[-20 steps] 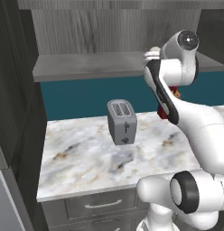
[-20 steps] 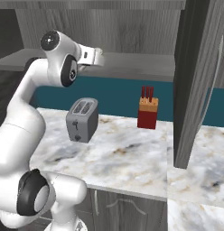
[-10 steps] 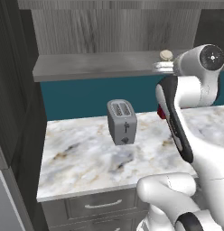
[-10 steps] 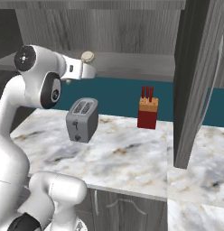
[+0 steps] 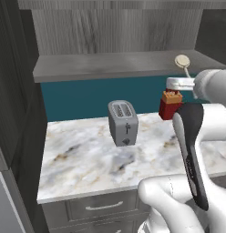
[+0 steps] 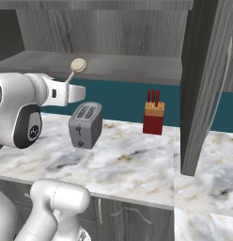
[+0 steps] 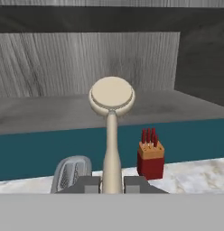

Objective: Locate and retrieve the soap dispenser and dish brush from the cabinet. Place them next to the sink.

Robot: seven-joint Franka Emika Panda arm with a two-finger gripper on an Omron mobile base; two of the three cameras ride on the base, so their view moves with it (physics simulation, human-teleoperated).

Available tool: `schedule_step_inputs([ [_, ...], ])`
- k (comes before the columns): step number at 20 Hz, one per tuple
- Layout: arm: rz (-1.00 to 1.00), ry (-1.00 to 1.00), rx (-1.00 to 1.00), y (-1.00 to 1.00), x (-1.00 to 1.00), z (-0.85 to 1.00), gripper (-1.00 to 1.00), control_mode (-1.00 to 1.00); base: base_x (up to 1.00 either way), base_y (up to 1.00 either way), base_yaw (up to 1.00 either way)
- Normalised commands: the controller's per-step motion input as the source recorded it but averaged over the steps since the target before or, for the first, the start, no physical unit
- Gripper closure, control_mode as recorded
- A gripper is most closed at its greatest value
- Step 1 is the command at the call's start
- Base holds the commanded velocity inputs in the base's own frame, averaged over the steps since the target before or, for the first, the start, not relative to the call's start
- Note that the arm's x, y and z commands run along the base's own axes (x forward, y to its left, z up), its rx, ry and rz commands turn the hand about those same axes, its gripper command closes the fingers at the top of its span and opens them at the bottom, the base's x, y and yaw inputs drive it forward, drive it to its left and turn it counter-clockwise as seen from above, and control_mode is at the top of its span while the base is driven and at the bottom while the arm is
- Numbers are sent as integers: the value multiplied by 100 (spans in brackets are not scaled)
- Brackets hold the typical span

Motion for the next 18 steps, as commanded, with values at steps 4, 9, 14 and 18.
schedule_step_inputs([
  [4, 0, -3, 3, 1, -85, 53, 100, -100, 0, 0, 0],
  [9, 0, 5, 1, 9, -73, 59, 100, -100, 0, 0, 0],
  [14, 3, 15, 0, 3, -43, 14, 100, -100, 0, 0, 0],
  [18, 2, 15, 0, 0, -53, -9, 100, -100, 0, 0, 0],
])
